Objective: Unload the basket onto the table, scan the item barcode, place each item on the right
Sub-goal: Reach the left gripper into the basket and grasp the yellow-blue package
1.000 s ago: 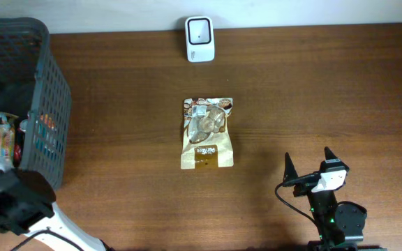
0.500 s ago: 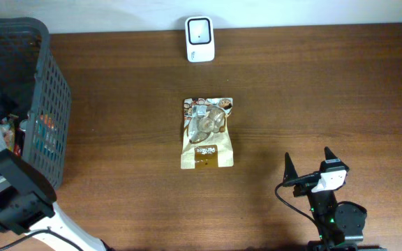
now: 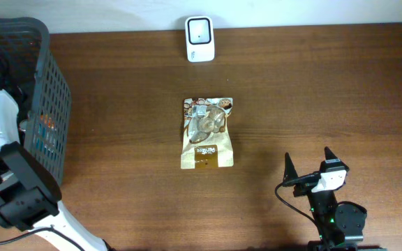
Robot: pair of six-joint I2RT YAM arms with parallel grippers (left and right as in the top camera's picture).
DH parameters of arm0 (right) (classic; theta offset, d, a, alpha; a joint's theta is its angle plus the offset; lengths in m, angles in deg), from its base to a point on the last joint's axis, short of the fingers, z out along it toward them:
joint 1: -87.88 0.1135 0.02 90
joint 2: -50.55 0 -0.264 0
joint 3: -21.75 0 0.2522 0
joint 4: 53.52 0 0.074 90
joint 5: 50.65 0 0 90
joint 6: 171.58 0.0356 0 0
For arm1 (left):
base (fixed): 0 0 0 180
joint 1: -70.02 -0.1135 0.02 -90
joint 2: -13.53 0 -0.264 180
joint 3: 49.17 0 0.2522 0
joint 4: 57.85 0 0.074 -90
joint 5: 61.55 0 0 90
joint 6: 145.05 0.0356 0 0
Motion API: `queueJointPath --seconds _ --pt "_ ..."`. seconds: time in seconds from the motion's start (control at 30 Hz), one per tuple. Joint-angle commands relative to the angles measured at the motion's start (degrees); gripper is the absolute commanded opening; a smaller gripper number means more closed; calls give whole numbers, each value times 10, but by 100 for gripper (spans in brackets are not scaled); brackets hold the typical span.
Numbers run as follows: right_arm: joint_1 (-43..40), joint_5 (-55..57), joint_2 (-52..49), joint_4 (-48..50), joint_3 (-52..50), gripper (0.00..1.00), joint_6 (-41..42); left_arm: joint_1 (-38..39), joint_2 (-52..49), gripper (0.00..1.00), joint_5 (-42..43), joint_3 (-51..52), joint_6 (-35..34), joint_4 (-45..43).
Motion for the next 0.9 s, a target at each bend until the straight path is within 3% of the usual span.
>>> queueJointPath --seconds 0.0,0.33,0.7,0.73,0.77,0.8,0.87 --pt "0 3 4 -1 -5 98 0 -9 9 99 -45 13 -16 0" --pt "0 3 4 -1 -5 98 0 -9 8 99 -45 85 -16 -55" --pt "0 3 4 -1 -5 98 0 -46 8 99 -26 95 -16 -46" --pt "0 3 4 -1 -5 98 0 -50 8 91 -14 95 -16 -44" --pt "0 3 4 -1 -5 98 0 -55 8 69 -3 95 -16 -41" --pt "0 3 4 -1 -5 98 0 -57 8 59 2 95 -16 -40" --pt "0 3 4 -1 -5 98 0 -57 8 48 4 95 -16 -40"
